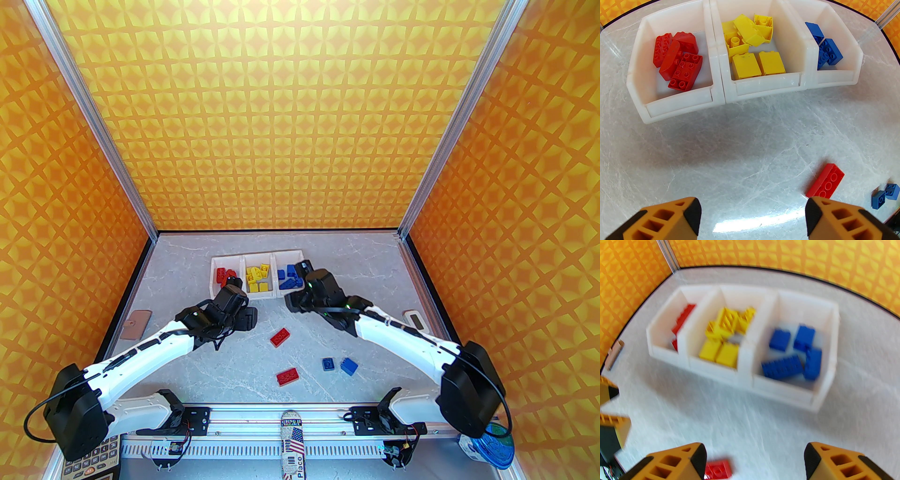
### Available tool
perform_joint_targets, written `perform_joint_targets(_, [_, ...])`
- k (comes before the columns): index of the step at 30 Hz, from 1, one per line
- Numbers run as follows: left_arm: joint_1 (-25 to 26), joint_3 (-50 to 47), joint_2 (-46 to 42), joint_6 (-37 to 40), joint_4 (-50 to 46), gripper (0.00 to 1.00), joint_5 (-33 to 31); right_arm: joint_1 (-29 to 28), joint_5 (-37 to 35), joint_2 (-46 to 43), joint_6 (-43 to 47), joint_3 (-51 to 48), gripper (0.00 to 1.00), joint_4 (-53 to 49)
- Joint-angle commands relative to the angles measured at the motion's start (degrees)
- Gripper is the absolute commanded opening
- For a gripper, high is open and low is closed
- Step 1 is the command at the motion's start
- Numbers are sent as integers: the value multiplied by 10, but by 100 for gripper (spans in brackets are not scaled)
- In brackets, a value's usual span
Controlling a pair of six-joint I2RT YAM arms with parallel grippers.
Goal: Sort the legos into containers by color
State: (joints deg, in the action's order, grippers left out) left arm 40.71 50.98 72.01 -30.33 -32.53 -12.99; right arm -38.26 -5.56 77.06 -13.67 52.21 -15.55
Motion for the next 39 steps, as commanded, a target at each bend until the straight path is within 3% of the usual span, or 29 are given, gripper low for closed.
perform_joint_targets(1, [14, 8, 11, 19, 27, 78, 16, -1, -18, -31, -18, -24, 73, -6])
perform_joint_targets(20, [117, 59, 201, 134, 113, 78, 89, -1, -22, -72, -30, -61, 73, -31])
perform_joint_targets(27, [121, 105, 272, 135, 78, 76, 89, -1, -30, -84, -25, -62, 74, -39])
perform_joint_targets(39, [120, 127, 306, 135, 49, 61, 89, -1, -41, -82, -18, -61, 74, -45])
